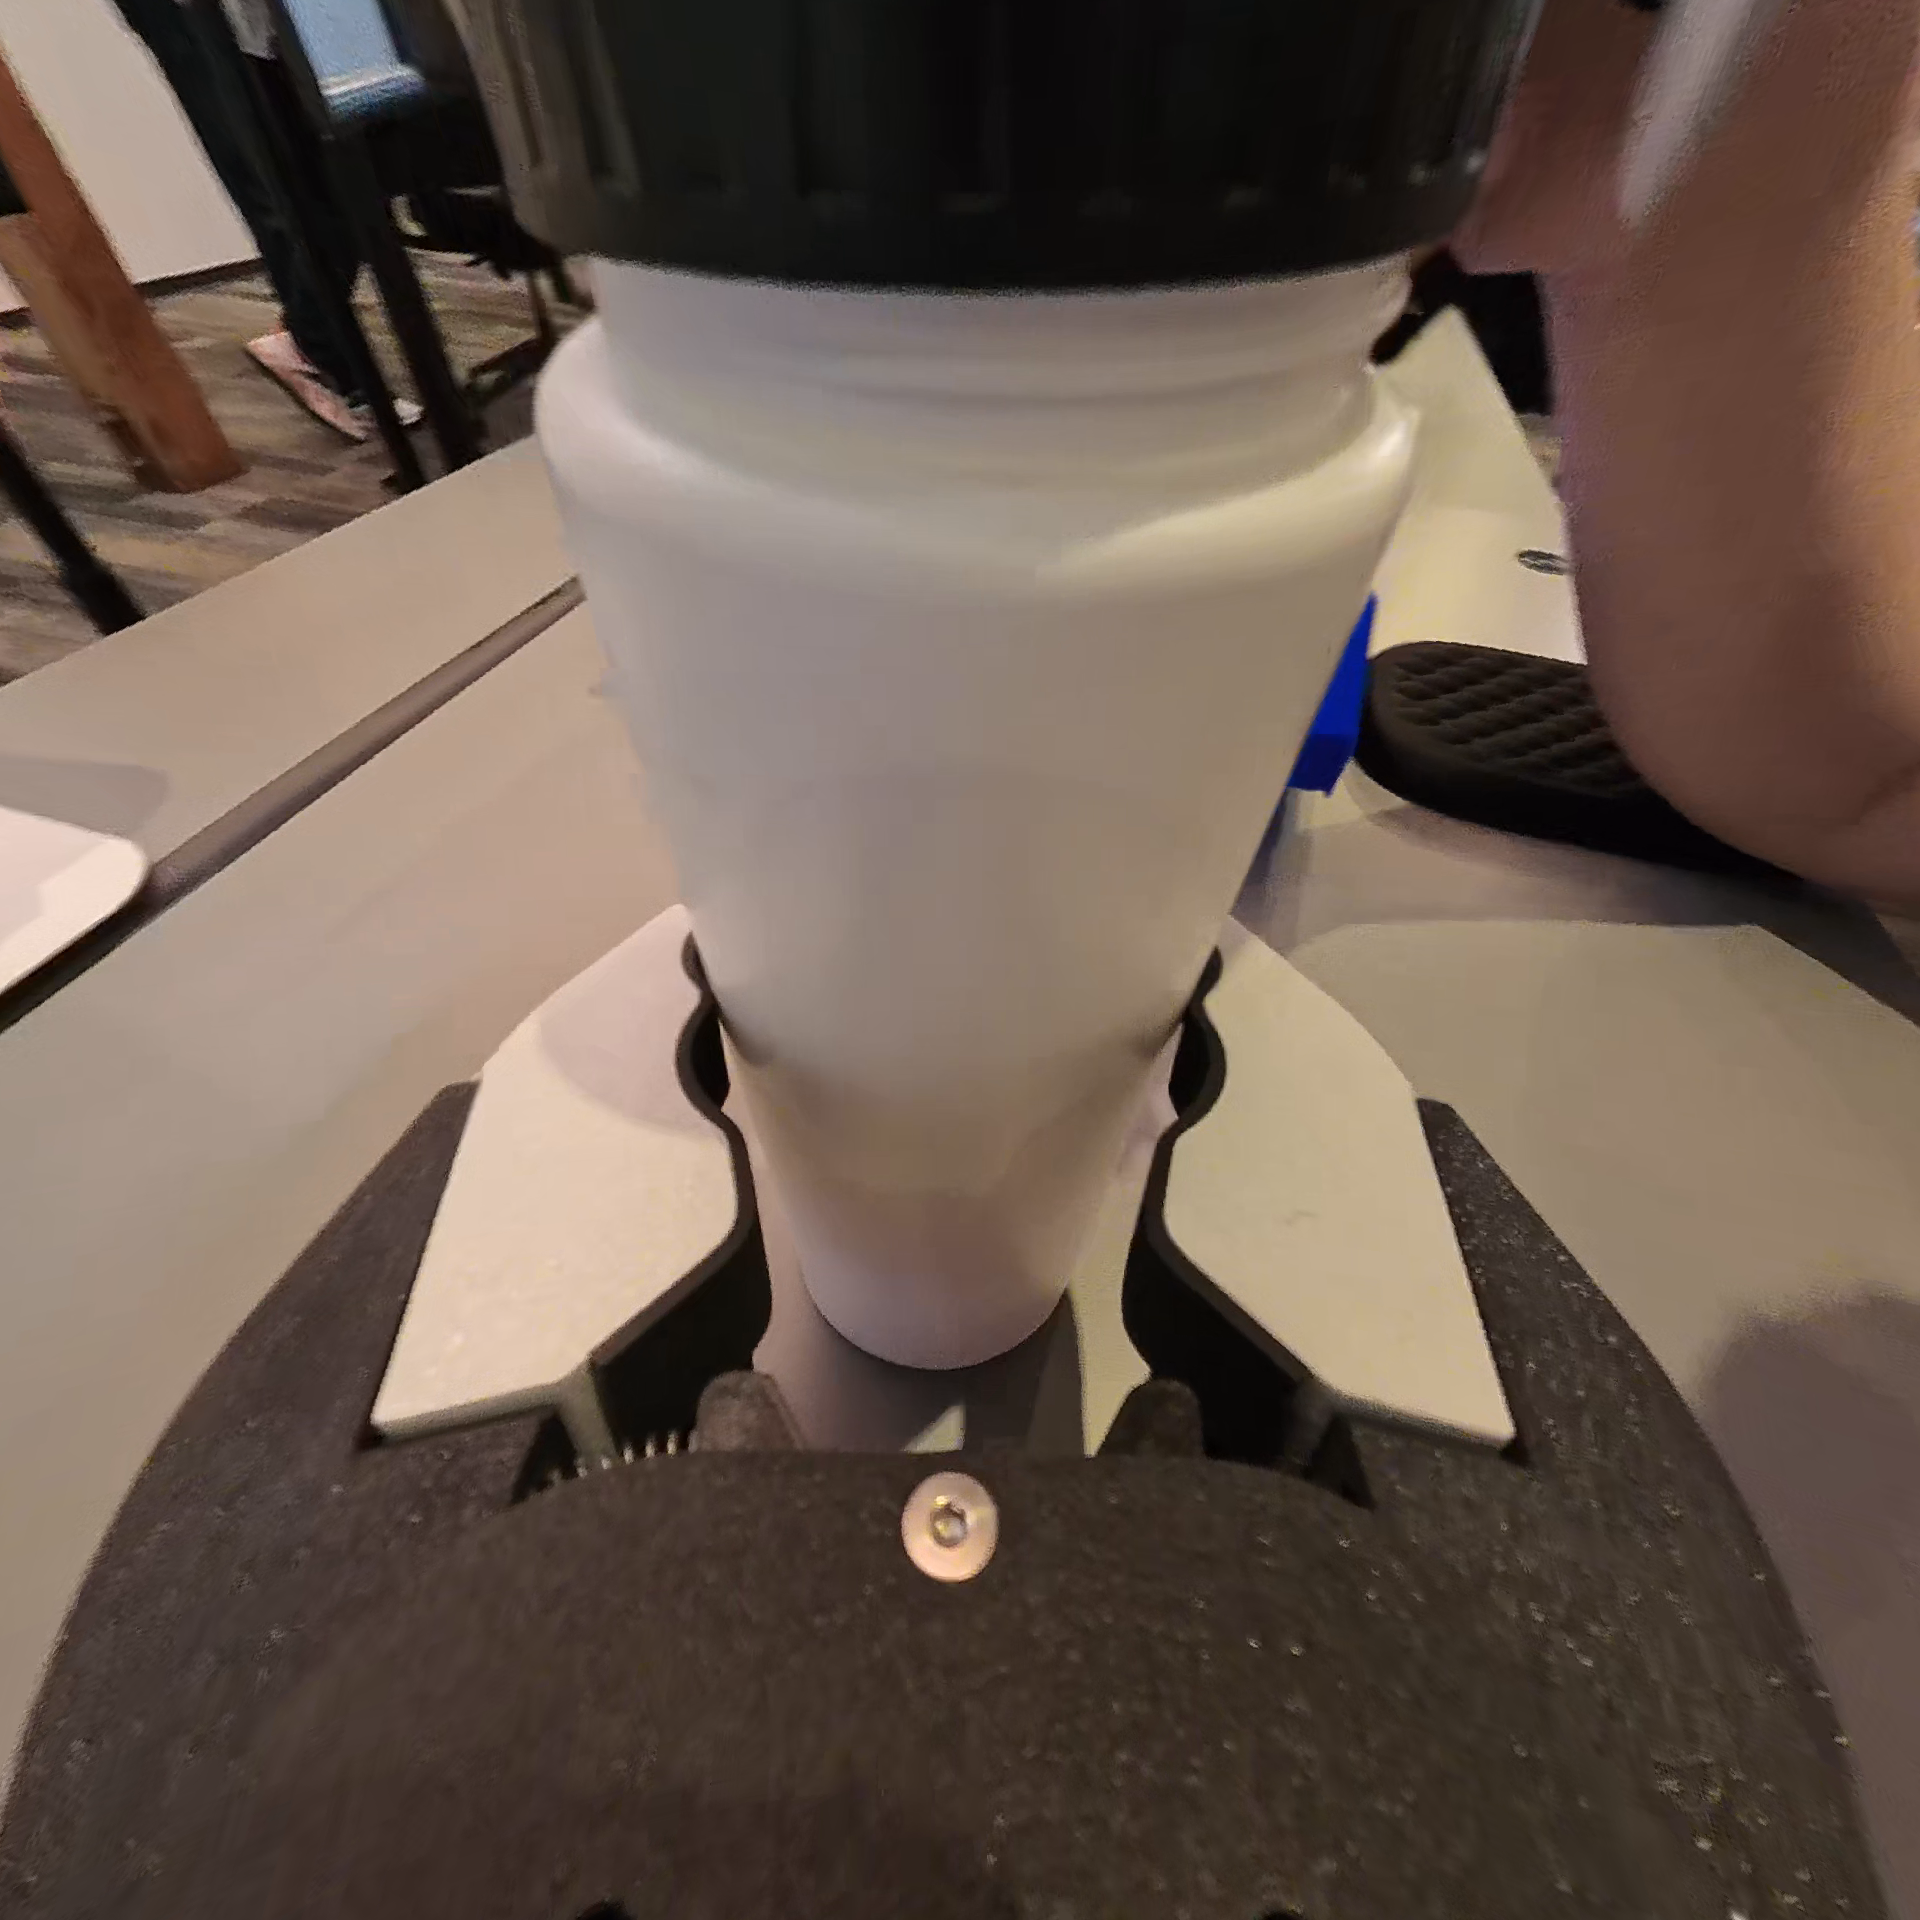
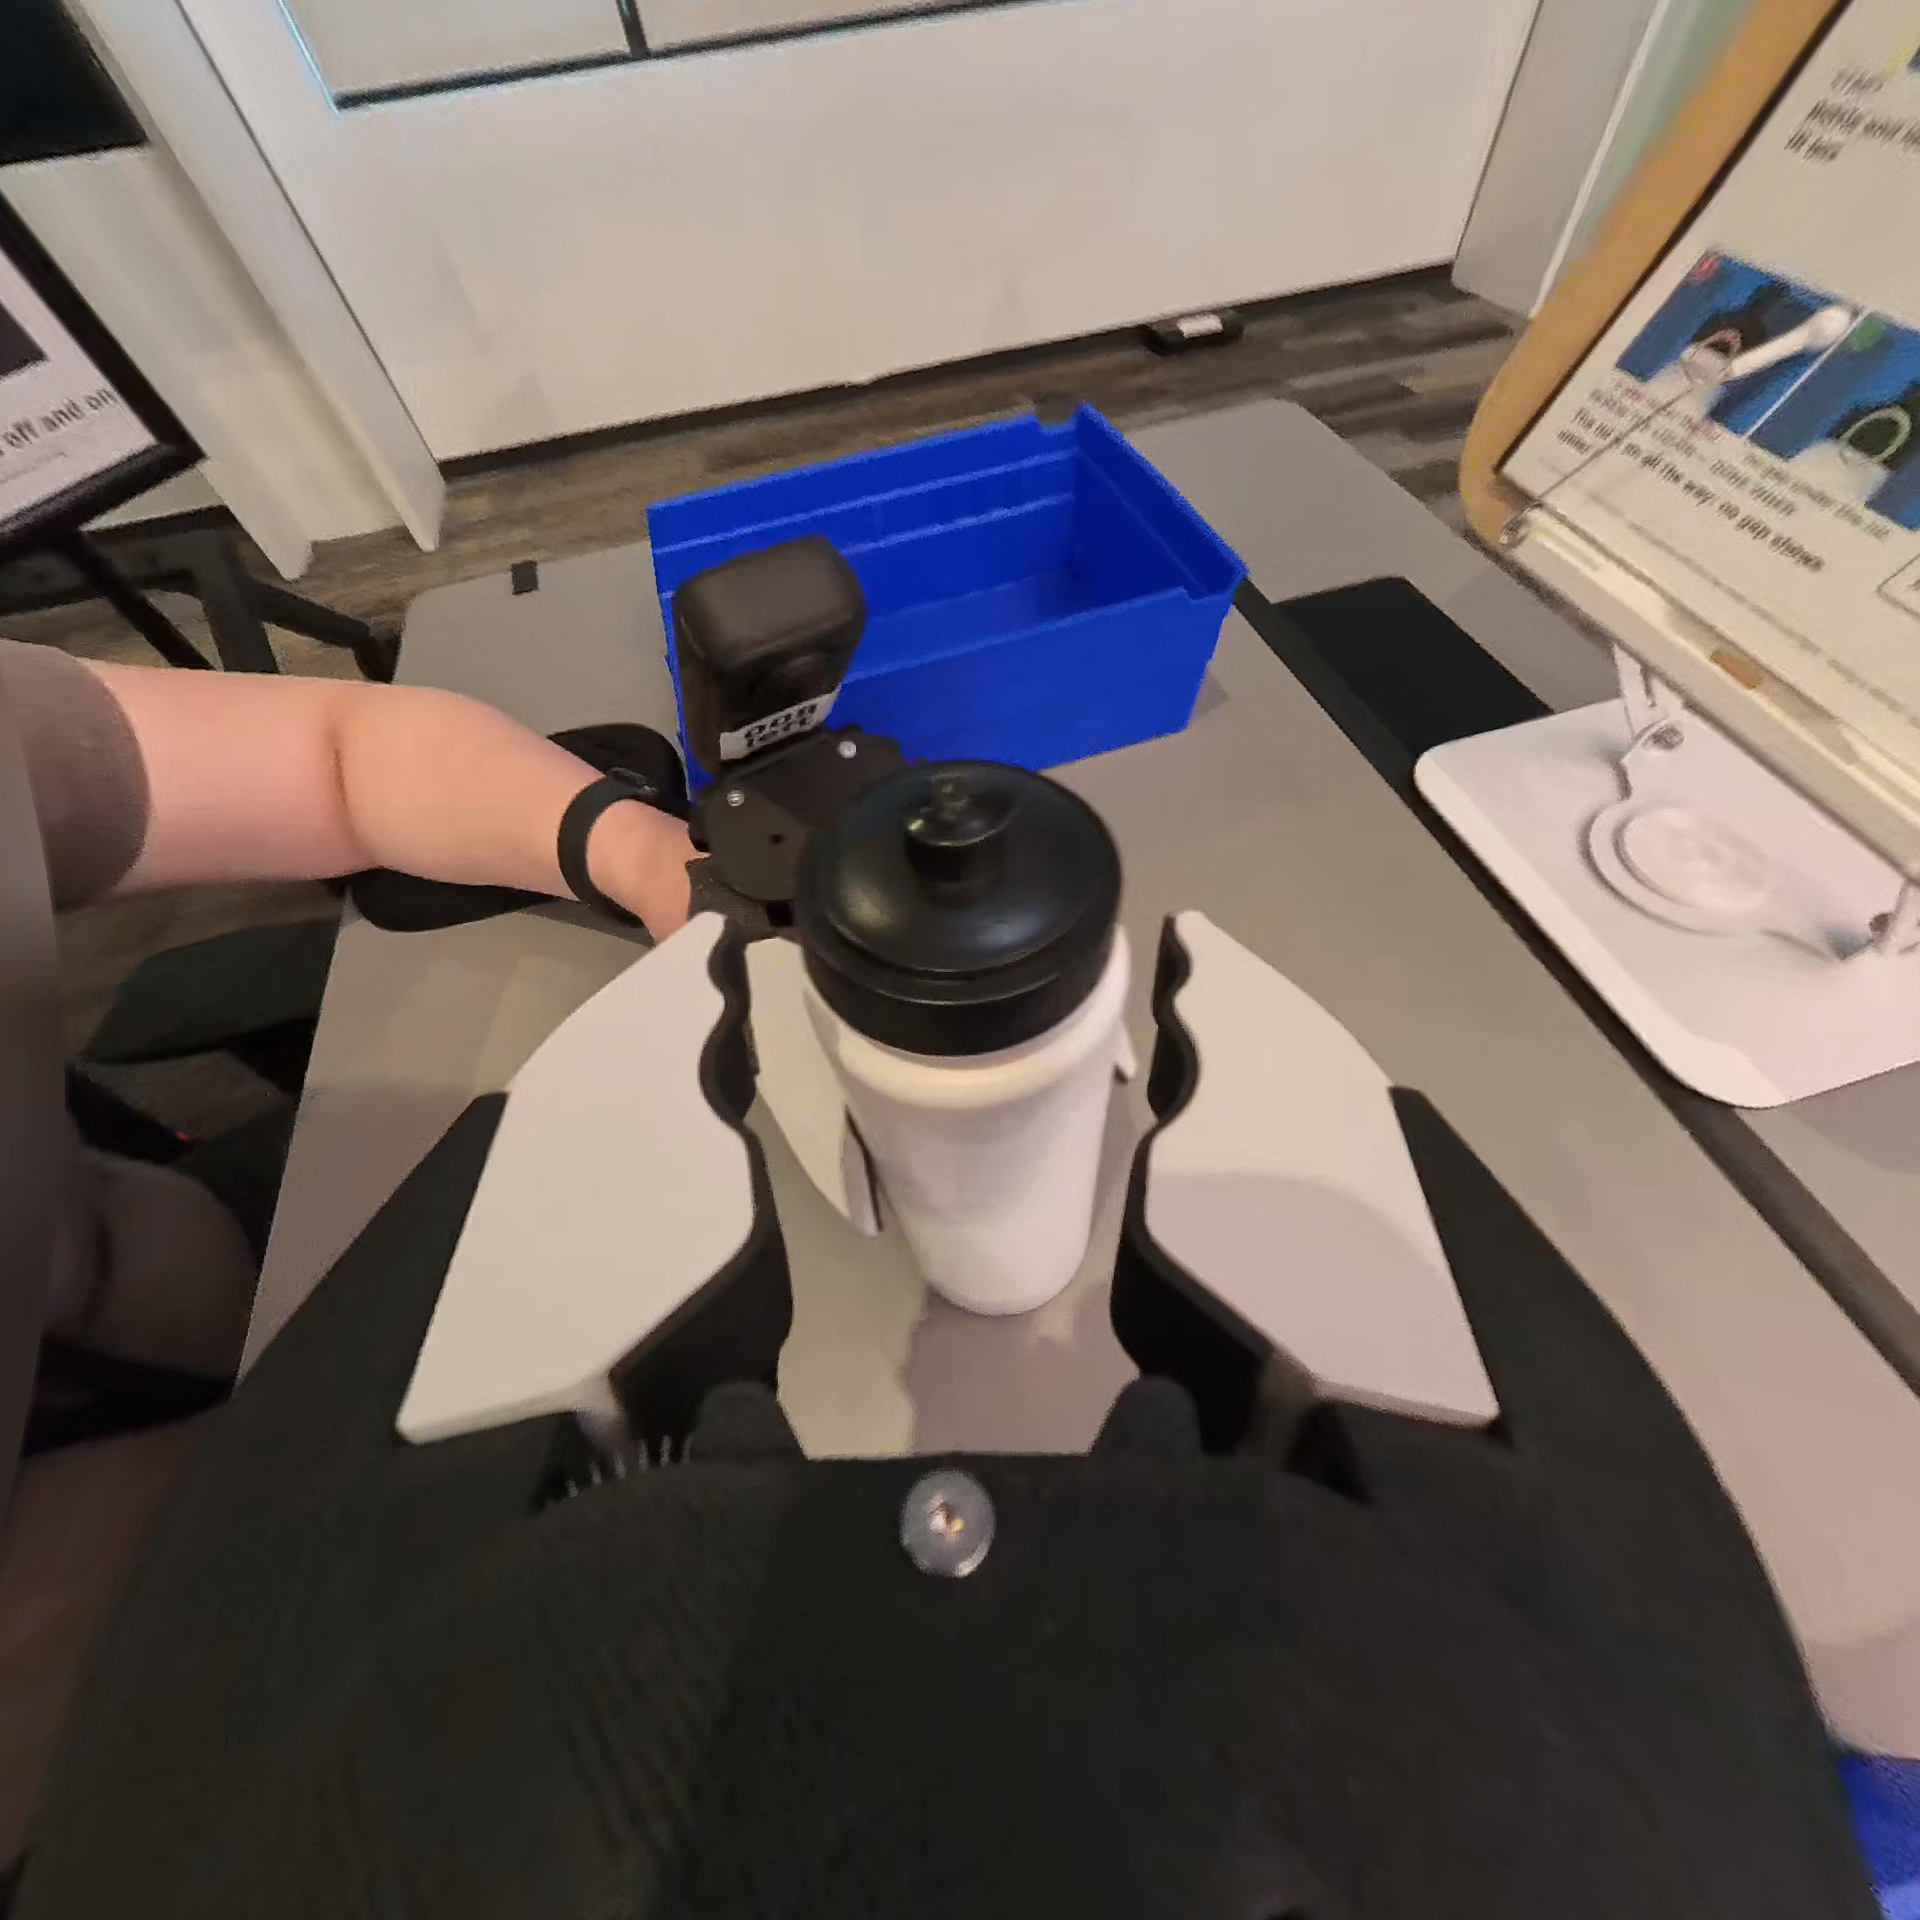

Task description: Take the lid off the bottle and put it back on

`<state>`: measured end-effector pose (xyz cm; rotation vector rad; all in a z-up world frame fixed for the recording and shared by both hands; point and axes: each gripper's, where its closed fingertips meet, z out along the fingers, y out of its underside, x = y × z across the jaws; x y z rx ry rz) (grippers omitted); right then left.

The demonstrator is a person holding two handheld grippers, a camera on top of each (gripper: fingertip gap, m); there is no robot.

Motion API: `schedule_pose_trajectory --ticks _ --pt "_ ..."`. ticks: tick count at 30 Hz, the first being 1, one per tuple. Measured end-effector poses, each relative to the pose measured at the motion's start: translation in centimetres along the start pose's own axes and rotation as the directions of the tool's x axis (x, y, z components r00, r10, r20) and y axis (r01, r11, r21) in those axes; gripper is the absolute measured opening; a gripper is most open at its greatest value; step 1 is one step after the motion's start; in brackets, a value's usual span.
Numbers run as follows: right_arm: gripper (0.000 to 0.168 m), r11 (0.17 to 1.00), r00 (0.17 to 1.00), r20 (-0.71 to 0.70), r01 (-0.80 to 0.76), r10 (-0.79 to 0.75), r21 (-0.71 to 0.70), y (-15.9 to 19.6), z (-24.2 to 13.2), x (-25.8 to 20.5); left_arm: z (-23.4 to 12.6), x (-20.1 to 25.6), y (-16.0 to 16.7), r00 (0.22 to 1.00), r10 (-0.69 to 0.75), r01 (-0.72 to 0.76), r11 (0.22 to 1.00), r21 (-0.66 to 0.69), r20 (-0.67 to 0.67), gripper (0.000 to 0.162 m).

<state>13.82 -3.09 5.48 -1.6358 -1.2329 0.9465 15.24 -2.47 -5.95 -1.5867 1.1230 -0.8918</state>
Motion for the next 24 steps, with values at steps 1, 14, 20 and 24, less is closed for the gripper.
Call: schedule_pose_trajectory --ticks 1,14,20,24 --pt "0.076 1.000 1.000 0.019 0.005 -0.005 0.025 -0.2 -0.5 0.1 0.1 0.4 0.0 1.000 0.008 -0.008 1.000 0.003 -0.023 0.085" --pt "0.078 1.000 0.990 0.141 -0.020 0.022 -0.011 1.4 1.7 -0.9 0.7 1.4 1.3 0.997 0.010 -0.010 1.000 0.003 -0.074 0.103" --pt "0.072 1.000 0.991 0.135 0.003 0.001 -0.030 1.5 2.0 -1.1 1.1 1.4 1.1 0.999 0.019 -0.018 0.999 0.032 -0.038 0.094" --pt "0.072 1.000 0.981 0.193 0.003 0.003 -0.027 1.6 1.7 -1.6 1.1 2.0 1.3 0.997 0.023 -0.023 1.000 -0.007 -0.078 0.093"
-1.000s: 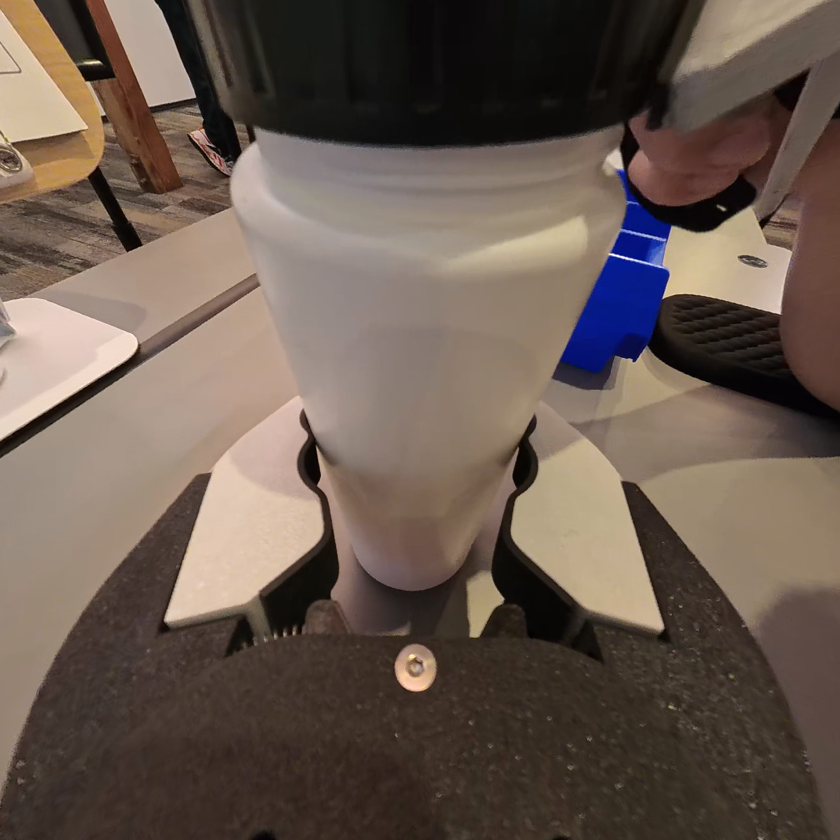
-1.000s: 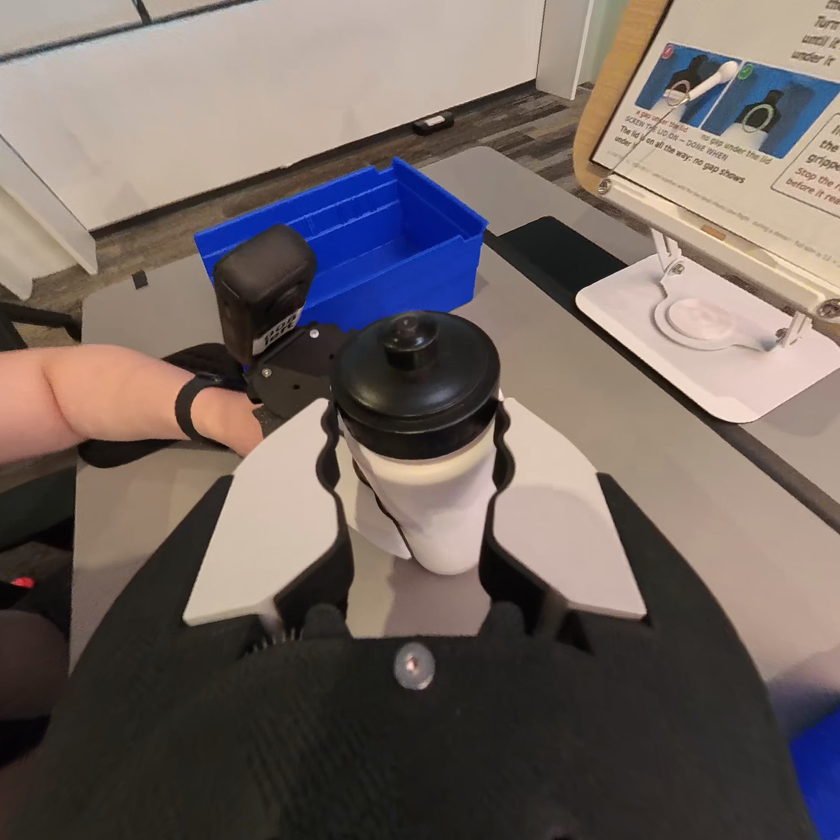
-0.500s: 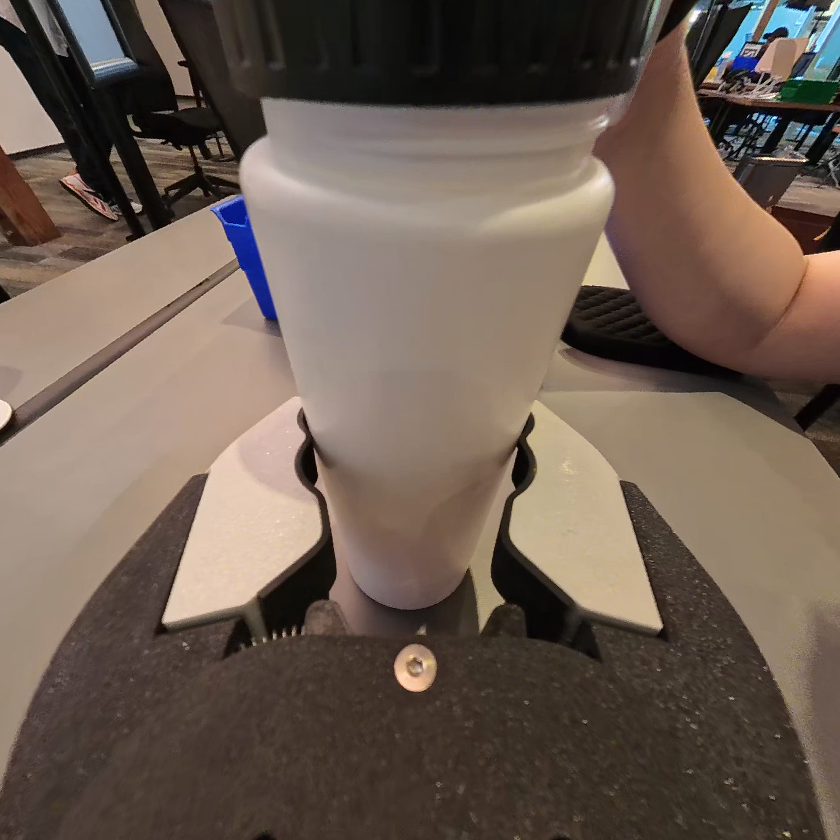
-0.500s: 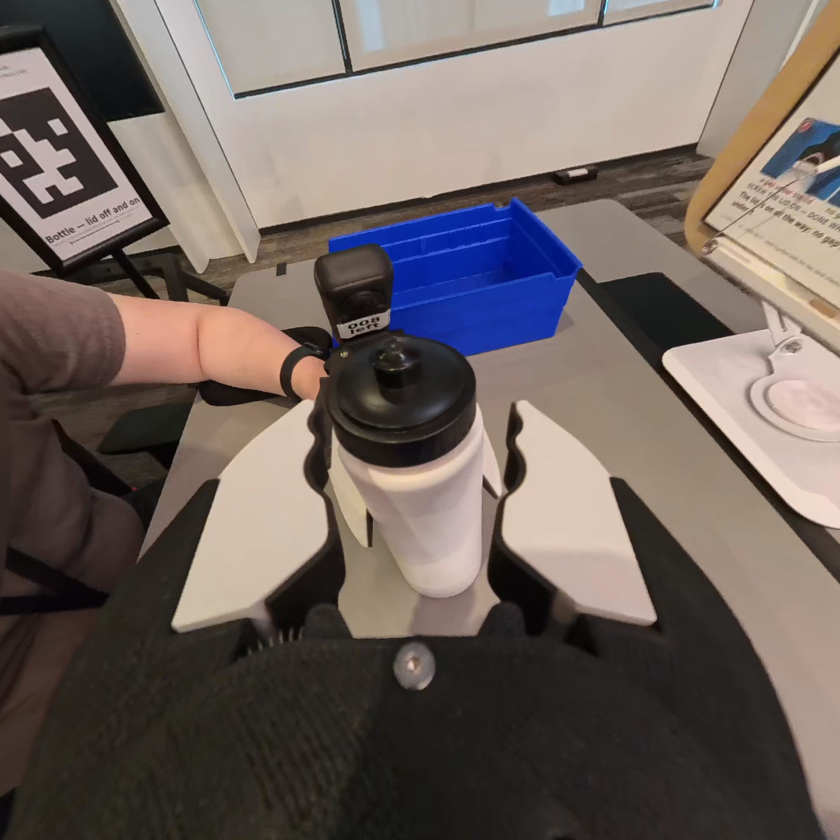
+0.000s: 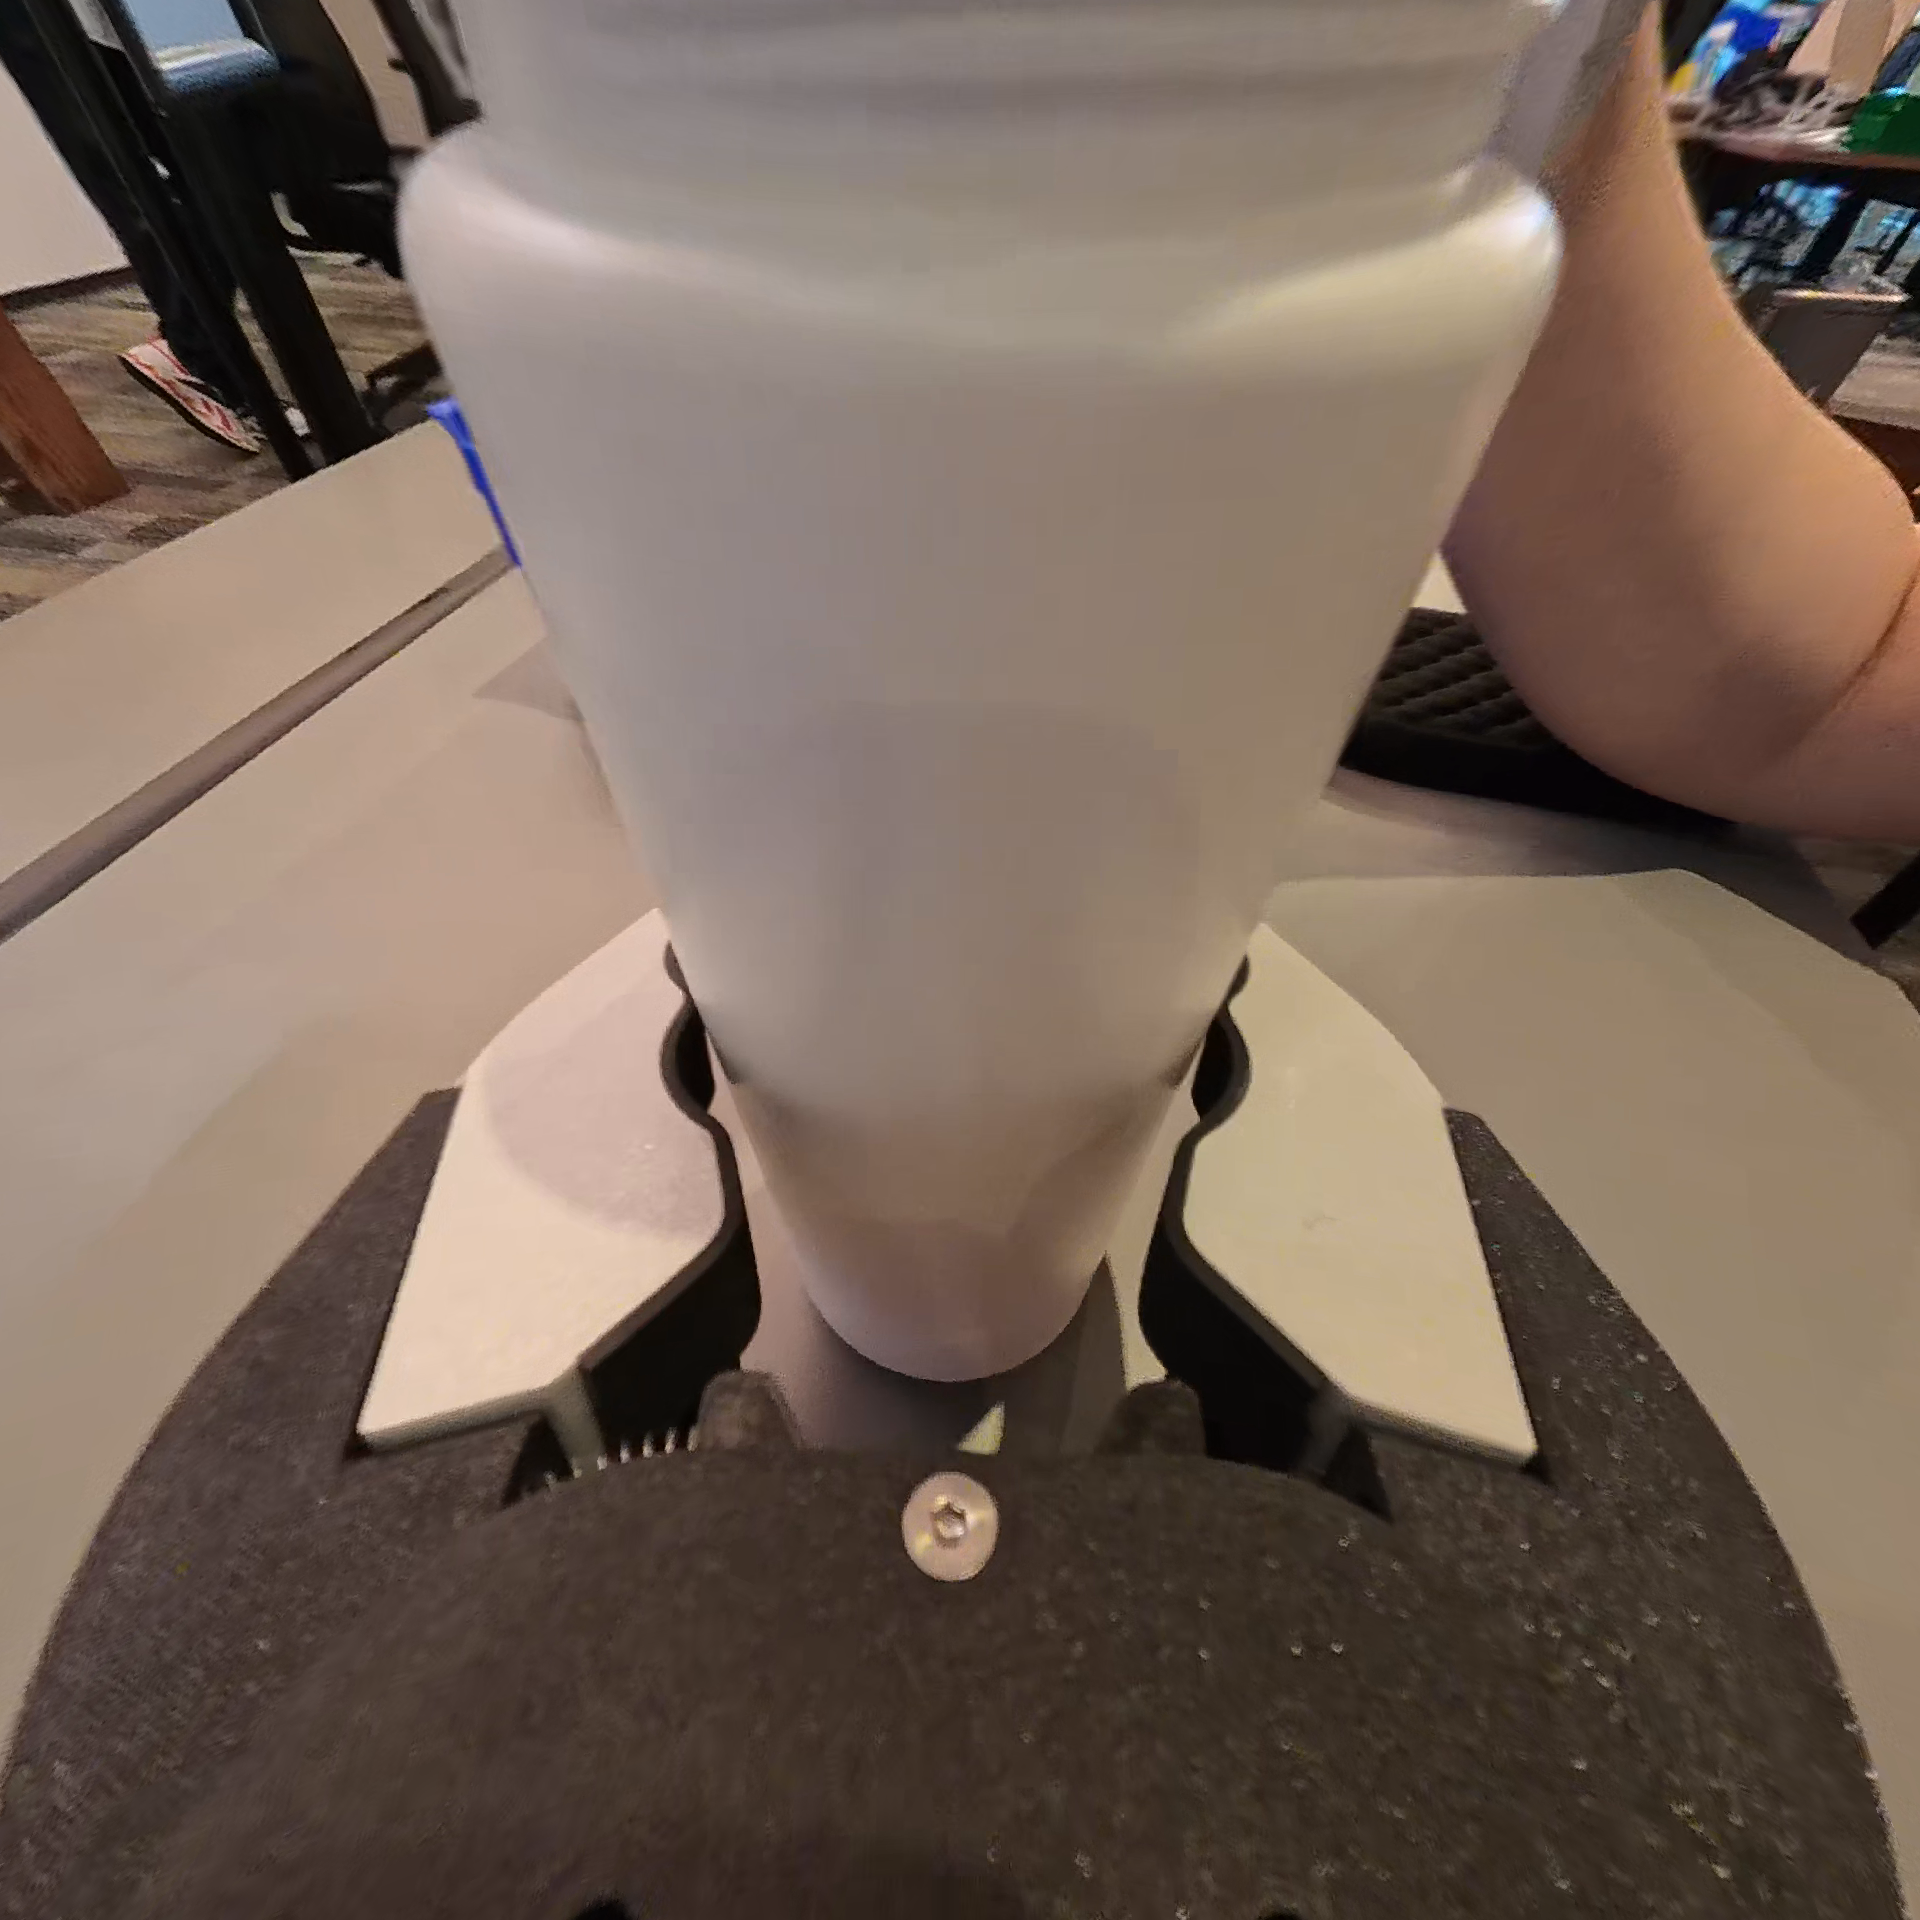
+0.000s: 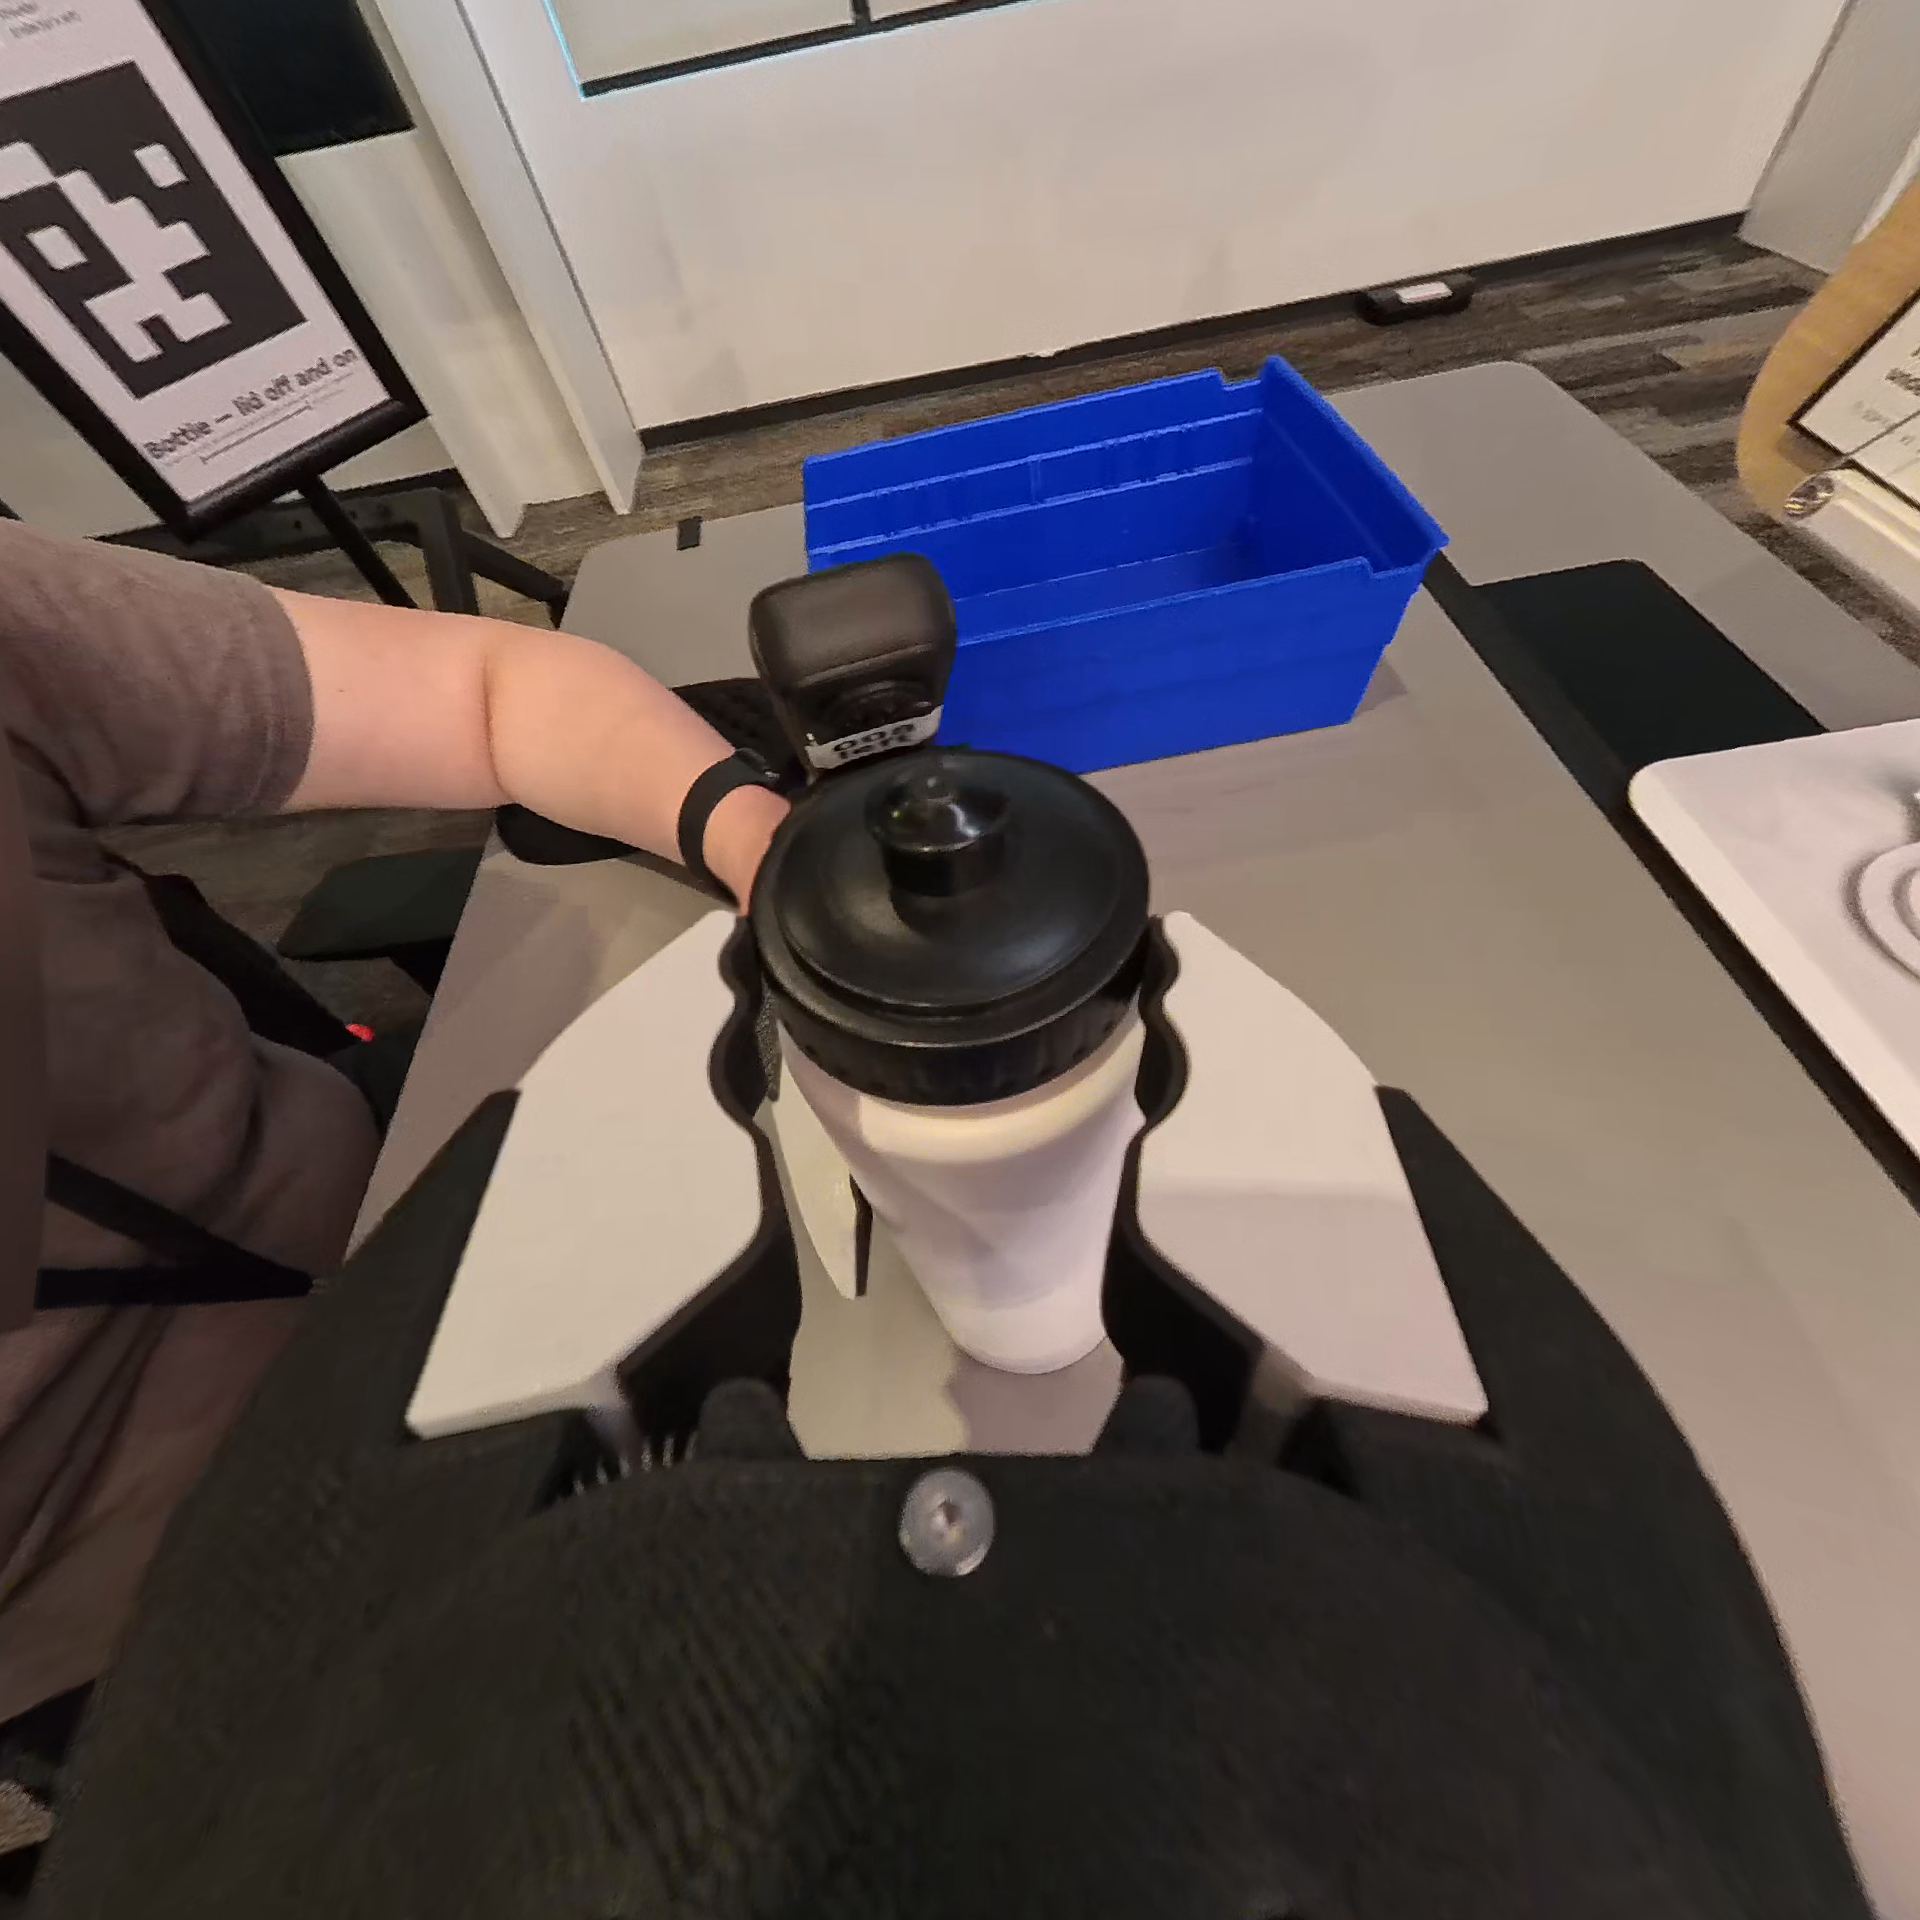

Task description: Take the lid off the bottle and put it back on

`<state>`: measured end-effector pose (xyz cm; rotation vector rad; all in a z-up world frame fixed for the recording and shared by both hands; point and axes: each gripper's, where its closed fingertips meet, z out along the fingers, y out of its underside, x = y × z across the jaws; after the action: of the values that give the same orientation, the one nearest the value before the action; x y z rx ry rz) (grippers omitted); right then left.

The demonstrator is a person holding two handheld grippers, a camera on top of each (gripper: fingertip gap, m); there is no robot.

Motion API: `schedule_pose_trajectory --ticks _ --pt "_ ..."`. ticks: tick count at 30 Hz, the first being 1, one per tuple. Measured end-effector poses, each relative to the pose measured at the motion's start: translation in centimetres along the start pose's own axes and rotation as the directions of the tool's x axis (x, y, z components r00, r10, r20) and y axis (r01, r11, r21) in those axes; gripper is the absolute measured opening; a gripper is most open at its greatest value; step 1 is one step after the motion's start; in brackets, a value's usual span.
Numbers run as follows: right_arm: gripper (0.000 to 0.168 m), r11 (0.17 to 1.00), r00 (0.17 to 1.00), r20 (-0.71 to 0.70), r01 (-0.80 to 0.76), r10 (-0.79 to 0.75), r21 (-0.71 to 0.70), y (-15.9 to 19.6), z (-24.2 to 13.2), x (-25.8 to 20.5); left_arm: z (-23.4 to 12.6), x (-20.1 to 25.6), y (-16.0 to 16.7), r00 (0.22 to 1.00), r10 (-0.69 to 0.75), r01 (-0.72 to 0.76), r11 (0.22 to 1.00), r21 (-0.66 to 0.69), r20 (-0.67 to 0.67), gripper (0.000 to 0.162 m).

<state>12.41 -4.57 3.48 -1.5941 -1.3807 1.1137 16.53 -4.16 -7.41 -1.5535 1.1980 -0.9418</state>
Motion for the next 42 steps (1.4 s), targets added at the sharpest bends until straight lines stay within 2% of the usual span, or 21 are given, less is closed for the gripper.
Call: schedule_pose_trajectory --ticks 2,5,8,12,17,22,28,32,37,42 --pt "0.072 0.998 0.998 0.044 -0.052 0.051 0.024 -0.2 -0.2 -0.2 0.0 1.1 -0.1 0.997 -0.039 0.038 0.999 -0.010 -0.071 0.092" --pt "0.072 0.971 0.972 0.093 -0.225 0.217 0.077 -0.8 -0.6 0.2 -0.2 2.8 -0.9 0.969 -0.175 0.172 0.985 -0.034 -0.176 0.092" --pt "0.072 0.916 0.918 0.115 -0.390 0.379 0.097 -0.7 -0.9 1.1 -0.4 4.2 -1.3 0.903 -0.331 0.313 0.944 -0.107 -0.275 0.092" --pt "0.072 0.867 0.869 0.144 -0.488 0.473 0.103 -0.2 -0.7 1.7 -0.7 5.0 -1.3 0.835 -0.416 0.386 0.909 -0.156 -0.360 0.092" --pt "0.072 0.860 0.862 0.178 -0.497 0.474 0.118 -0.9 -0.9 1.1 -1.4 5.4 -1.8 0.805 -0.382 0.367 0.922 -0.126 -0.454 0.092" --pt "0.078 0.892 0.893 0.209 -0.430 0.399 0.137 -2.5 -1.3 -0.9 -2.9 6.5 -3.4 0.772 -0.308 0.330 0.942 -0.064 -0.556 0.092" --pt "0.078 0.901 0.912 0.225 -0.386 0.342 0.197 -4.1 -1.9 -2.1 -4.4 8.0 -5.3 0.688 -0.277 0.368 0.930 -0.007 -0.671 0.092" --pt "0.078 0.908 0.921 0.205 -0.371 0.332 0.195 -4.1 -1.6 -2.2 -4.2 8.2 -5.1 0.704 -0.266 0.346 0.938 -0.009 -0.658 0.092" --pt "0.071 0.922 0.940 0.135 -0.335 0.313 0.196 -3.8 -1.7 -1.6 -3.3 7.4 -4.4 0.773 -0.253 0.299 0.954 -0.017 -0.582 0.092" --pt "0.071 0.951 0.967 0.088 -0.253 0.241 0.178 -3.4 -1.5 -1.2 -2.8 5.9 -3.6 0.853 -0.211 0.236 0.972 -0.008 -0.477 0.092"
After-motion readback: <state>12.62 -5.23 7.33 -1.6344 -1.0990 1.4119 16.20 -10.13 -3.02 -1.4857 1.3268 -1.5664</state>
